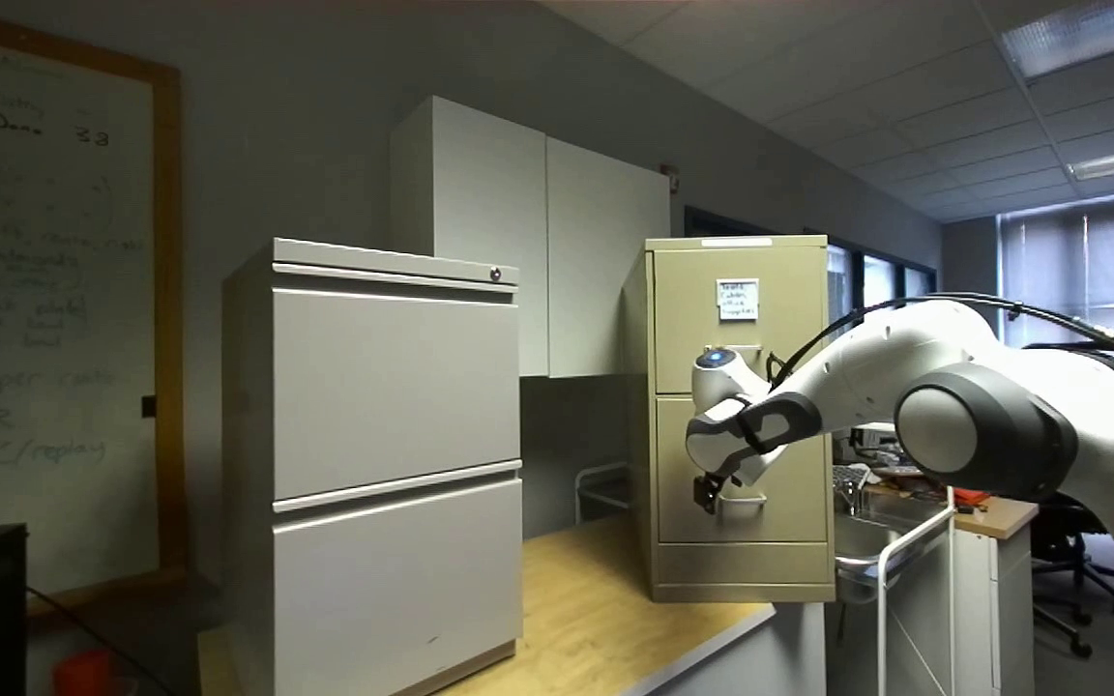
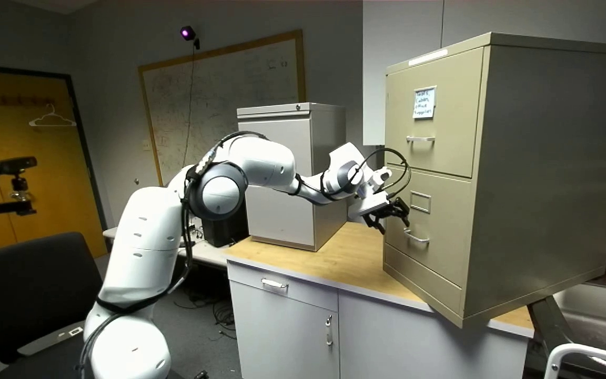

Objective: Open the bottom drawer of the file cabinet to the right

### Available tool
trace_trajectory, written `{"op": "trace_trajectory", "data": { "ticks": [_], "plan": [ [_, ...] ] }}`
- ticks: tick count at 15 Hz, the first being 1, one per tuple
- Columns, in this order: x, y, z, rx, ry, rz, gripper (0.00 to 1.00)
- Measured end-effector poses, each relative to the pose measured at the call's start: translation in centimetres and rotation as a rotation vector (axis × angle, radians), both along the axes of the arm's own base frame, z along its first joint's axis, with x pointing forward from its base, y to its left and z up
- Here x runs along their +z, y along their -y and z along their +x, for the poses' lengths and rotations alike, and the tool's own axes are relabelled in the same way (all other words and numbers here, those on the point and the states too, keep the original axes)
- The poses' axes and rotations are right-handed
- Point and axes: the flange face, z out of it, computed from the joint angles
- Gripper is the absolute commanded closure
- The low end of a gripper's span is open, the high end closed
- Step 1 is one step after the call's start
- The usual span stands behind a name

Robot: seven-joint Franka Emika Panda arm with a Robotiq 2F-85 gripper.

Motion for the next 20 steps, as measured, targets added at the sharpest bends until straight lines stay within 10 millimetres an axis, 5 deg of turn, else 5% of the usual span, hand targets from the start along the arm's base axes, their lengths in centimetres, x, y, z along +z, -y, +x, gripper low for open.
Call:
{"op": "trace_trajectory", "data": {
  "ticks": [19,20],
  "plan": [
    [-3.9,2.9,1.1,-0.025,-0.007,-0.005,0.00],
    [-4.2,3.0,1.1,-0.026,-0.012,-0.004,0.25]
  ]
}}
